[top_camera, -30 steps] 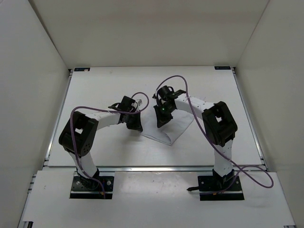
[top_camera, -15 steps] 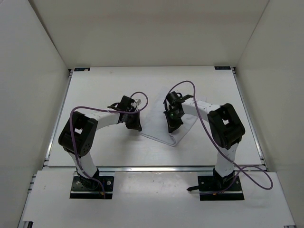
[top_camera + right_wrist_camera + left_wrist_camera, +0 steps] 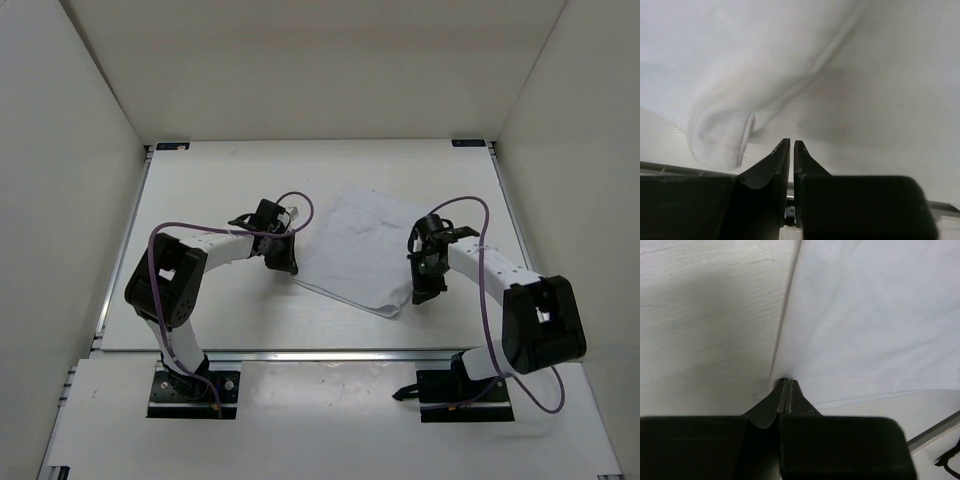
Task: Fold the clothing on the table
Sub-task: Flatten the skirt out
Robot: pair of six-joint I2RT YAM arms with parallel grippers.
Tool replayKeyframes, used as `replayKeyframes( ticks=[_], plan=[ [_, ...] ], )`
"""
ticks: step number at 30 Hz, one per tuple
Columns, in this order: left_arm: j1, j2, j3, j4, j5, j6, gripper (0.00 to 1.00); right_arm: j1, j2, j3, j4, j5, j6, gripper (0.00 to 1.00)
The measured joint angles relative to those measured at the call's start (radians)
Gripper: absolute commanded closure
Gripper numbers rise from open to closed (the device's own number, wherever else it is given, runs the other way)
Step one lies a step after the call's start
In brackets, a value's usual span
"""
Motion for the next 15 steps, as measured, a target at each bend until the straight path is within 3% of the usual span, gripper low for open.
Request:
replayKeyframes(
  ticks=[2, 3, 6, 9, 13, 15],
  plan=[
    [0.0, 0.0, 0.005, -0.007, -0.003, 0.003, 1.0, -0.025, -0.041, -0.004, -0.018, -0.002, 0.003, 0.83],
    [0.0, 0.0, 0.008, -0.01, -0.005, 0.007, 1.0, -0.039, -0.062, -0.002, -0.02, -0.004, 0.003, 0.72],
    [0.002, 0.0, 0.026, -0.03, -0.006, 0.014, 1.0, -0.079, -0.105, 0.022, -0.023, -0.018, 0.004, 0.68],
    [0.007, -0.001, 0.051, -0.039, -0.003, 0.018, 1.0, -0.129, -0.128, 0.056, 0.019, -0.086, 0.011, 0.73],
    [0.005, -0.001, 0.083, -0.04, 0.007, 0.019, 1.0, -0.097, -0.105, 0.09, 0.099, -0.124, 0.047, 1.0],
    [-0.004, -0.001, 0.09, -0.037, 0.012, 0.02, 1.0, -0.028, -0.059, 0.108, 0.144, -0.144, 0.066, 1.0]
  ],
)
